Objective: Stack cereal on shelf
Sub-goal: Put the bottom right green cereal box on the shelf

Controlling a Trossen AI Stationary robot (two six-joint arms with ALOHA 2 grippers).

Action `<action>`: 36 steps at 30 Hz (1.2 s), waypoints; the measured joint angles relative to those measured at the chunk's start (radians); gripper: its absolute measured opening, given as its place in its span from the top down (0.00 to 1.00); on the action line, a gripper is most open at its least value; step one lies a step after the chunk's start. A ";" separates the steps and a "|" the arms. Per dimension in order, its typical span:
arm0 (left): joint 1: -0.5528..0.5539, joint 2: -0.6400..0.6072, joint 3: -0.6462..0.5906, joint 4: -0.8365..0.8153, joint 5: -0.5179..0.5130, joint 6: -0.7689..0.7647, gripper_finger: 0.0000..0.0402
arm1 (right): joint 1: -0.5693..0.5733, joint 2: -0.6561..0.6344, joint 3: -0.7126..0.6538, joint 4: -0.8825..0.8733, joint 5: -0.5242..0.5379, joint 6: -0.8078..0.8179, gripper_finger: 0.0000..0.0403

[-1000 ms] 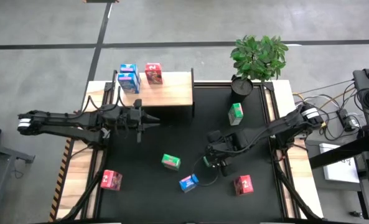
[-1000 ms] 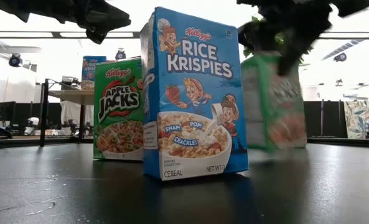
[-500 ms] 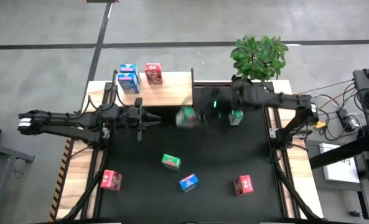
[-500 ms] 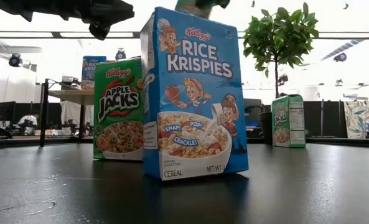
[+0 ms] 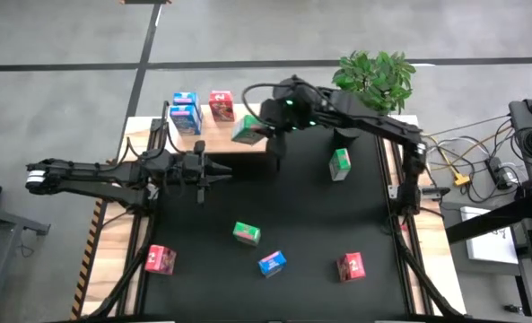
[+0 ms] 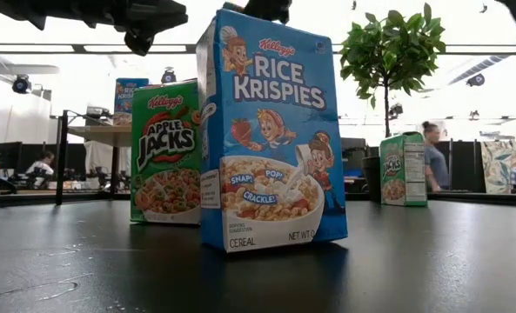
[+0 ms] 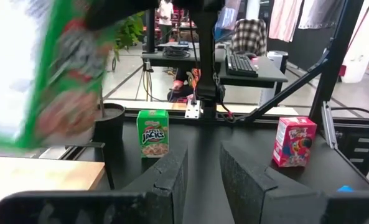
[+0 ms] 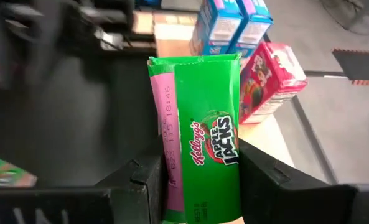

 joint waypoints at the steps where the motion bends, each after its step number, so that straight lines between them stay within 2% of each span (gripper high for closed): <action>1: 0.000 -0.001 0.000 0.000 0.000 0.000 0.81 | -0.005 0.028 0.027 -0.009 0.002 -0.017 0.65; 7: 0.000 -0.017 0.000 -0.001 0.000 0.015 0.81 | -0.046 0.177 0.187 -0.118 0.009 -0.071 0.65; 22: 0.000 -0.179 -0.001 -0.077 0.000 0.112 0.81 | -0.160 0.244 0.176 -0.138 0.009 -0.050 0.65; 36: 0.000 -0.195 -0.002 -0.089 0.000 0.139 0.81 | -0.170 0.246 0.176 -0.107 0.010 -0.032 0.44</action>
